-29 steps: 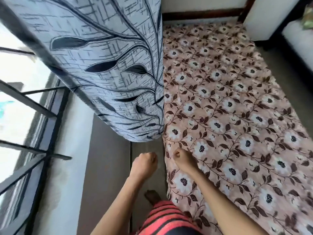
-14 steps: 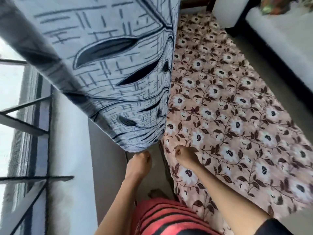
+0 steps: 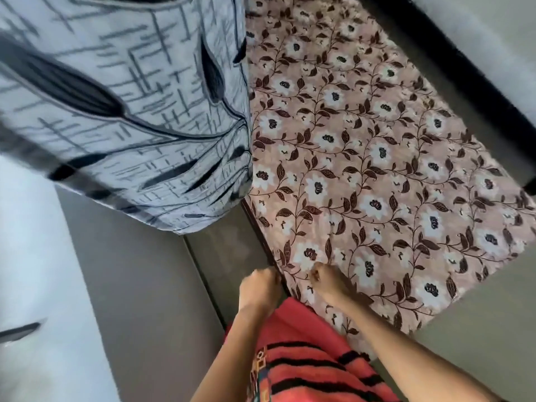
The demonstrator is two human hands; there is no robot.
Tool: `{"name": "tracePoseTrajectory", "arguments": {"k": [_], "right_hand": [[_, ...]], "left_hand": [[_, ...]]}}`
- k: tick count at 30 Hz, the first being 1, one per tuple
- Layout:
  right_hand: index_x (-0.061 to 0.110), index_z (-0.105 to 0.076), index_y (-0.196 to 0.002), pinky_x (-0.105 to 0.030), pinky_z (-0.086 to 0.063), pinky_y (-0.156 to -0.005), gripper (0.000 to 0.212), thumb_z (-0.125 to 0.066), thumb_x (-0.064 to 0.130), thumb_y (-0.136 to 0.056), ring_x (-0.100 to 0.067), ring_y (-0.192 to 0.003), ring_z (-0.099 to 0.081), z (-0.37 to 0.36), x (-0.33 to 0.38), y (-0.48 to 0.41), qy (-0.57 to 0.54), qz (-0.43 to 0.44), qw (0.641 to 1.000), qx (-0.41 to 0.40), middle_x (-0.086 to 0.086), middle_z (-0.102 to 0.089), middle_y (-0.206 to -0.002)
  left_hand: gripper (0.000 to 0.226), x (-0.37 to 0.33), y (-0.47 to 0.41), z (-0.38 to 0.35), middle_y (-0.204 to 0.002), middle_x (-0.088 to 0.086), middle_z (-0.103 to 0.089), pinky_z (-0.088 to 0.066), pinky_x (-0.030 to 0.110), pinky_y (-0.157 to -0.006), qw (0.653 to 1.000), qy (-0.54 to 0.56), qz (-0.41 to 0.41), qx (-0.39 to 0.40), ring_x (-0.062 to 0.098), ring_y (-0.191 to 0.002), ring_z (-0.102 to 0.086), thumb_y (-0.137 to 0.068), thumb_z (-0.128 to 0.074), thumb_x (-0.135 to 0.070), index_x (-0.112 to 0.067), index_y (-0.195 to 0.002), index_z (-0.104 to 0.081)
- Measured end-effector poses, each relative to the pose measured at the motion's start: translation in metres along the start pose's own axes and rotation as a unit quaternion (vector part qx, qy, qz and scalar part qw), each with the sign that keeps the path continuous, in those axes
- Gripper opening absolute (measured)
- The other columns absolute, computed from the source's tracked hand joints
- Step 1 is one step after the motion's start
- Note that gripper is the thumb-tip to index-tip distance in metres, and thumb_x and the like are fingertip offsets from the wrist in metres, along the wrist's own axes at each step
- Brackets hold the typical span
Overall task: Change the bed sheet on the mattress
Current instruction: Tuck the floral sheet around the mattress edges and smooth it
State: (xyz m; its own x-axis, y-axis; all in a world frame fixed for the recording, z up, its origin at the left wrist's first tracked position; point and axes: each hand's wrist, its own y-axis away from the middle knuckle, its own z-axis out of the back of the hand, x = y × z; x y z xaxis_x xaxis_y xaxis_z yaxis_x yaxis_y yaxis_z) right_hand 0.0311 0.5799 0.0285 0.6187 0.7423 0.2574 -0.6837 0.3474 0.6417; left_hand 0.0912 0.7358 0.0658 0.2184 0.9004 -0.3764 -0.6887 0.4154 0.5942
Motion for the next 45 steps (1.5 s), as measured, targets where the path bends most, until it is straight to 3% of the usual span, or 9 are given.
{"name": "tracePoseTrajectory", "arguments": {"k": [7,10,14,20,27,31,35,39,45], "right_hand": [[0.012,-0.057,-0.112,-0.033,-0.052,-0.081,0.021,-0.049,0.022,-0.096,-0.019,-0.104,-0.057,-0.072,-0.059,-0.036,0.014,0.006,1.0,-0.019,-0.004,-0.059,-0.112],[0.009,-0.046,-0.134,-0.026,-0.034,-0.107,0.044,-0.057,0.014,-0.092,-0.021,-0.131,-0.041,-0.11,-0.076,-0.048,0.066,0.058,0.994,-0.062,-0.005,-0.04,-0.144],[0.003,-0.045,-0.135,-0.033,-0.023,-0.115,0.082,-0.083,0.011,-0.063,-0.026,-0.132,-0.041,-0.145,-0.095,-0.072,0.11,0.128,0.979,-0.116,-0.013,-0.041,-0.144],[0.0,-0.01,-0.148,-0.042,-0.02,-0.112,0.075,-0.051,0.022,-0.088,-0.028,-0.143,-0.016,-0.173,-0.102,-0.1,0.174,0.198,0.944,-0.198,-0.017,-0.018,-0.154],[-0.004,0.007,-0.146,-0.046,-0.006,-0.116,0.063,-0.015,0.014,-0.09,-0.034,-0.144,-0.002,-0.189,-0.101,-0.096,0.235,0.259,0.919,-0.183,-0.016,-0.005,-0.156],[-0.003,-0.016,-0.145,-0.042,-0.013,-0.115,0.065,-0.028,0.02,-0.086,-0.029,-0.144,-0.008,-0.169,-0.095,-0.098,0.199,0.307,0.916,-0.167,-0.016,-0.017,-0.154],[0.0,-0.032,-0.142,-0.041,-0.02,-0.112,0.057,-0.033,0.029,-0.093,-0.026,-0.142,-0.02,-0.133,-0.084,-0.132,0.131,0.269,0.932,-0.204,-0.016,-0.027,-0.151],[0.0,-0.026,-0.144,-0.04,-0.018,-0.114,0.062,-0.026,0.039,-0.095,-0.028,-0.142,-0.018,-0.11,-0.069,-0.177,0.177,0.249,0.93,-0.203,-0.017,-0.023,-0.152],[-0.002,-0.016,-0.144,-0.042,-0.018,-0.112,0.064,-0.028,0.036,-0.094,-0.03,-0.142,-0.019,-0.127,-0.038,-0.187,0.174,0.254,0.931,-0.197,-0.019,-0.021,-0.152]], "left_hand": [[0.024,-0.007,-0.047,-0.081,-0.103,0.014,-0.066,-0.047,0.035,-0.078,0.999,-0.019,0.025,0.032,0.034,-0.098,-0.061,-0.094,-0.041,-0.022,-0.01,-0.096,-0.062],[0.026,-0.011,-0.076,-0.121,-0.106,0.015,-0.066,-0.049,0.036,-0.079,0.995,0.02,0.074,0.063,0.035,-0.1,-0.061,-0.094,-0.04,-0.021,-0.01,-0.1,-0.063],[0.027,-0.008,-0.116,-0.164,-0.109,0.015,-0.064,-0.048,0.038,-0.082,0.985,0.077,0.144,0.045,0.034,-0.103,-0.06,-0.095,-0.04,-0.017,-0.009,-0.107,-0.062],[0.024,-0.001,-0.154,-0.192,-0.104,0.019,-0.064,-0.045,0.038,-0.075,0.948,0.214,0.217,-0.095,0.037,-0.097,-0.059,-0.098,-0.04,-0.024,-0.01,-0.108,-0.057],[0.014,0.012,-0.148,-0.208,-0.095,0.007,-0.065,-0.037,0.03,-0.062,0.959,0.129,0.196,-0.161,0.032,-0.088,-0.06,-0.093,-0.044,-0.023,-0.015,-0.095,-0.055],[0.02,0.016,-0.157,-0.208,-0.094,0.011,-0.067,-0.043,0.033,-0.066,0.959,0.158,0.187,-0.141,0.033,-0.089,-0.061,-0.096,-0.044,-0.028,-0.015,-0.095,-0.059],[0.032,0.015,-0.178,-0.184,-0.102,0.015,-0.065,-0.043,0.036,-0.075,0.916,0.282,0.228,-0.172,0.033,-0.095,-0.059,-0.1,-0.034,-0.035,-0.011,-0.102,-0.056],[0.036,0.015,-0.225,-0.145,-0.109,0.013,-0.062,-0.041,0.035,-0.081,0.879,0.354,0.224,-0.228,0.031,-0.101,-0.056,-0.099,-0.037,-0.039,-0.008,-0.11,-0.052],[0.02,0.022,-0.243,-0.134,-0.109,0.011,-0.058,-0.036,0.033,-0.071,0.909,0.266,0.217,-0.238,0.031,-0.1,-0.054,-0.098,-0.039,-0.024,-0.009,-0.101,-0.052]]}}
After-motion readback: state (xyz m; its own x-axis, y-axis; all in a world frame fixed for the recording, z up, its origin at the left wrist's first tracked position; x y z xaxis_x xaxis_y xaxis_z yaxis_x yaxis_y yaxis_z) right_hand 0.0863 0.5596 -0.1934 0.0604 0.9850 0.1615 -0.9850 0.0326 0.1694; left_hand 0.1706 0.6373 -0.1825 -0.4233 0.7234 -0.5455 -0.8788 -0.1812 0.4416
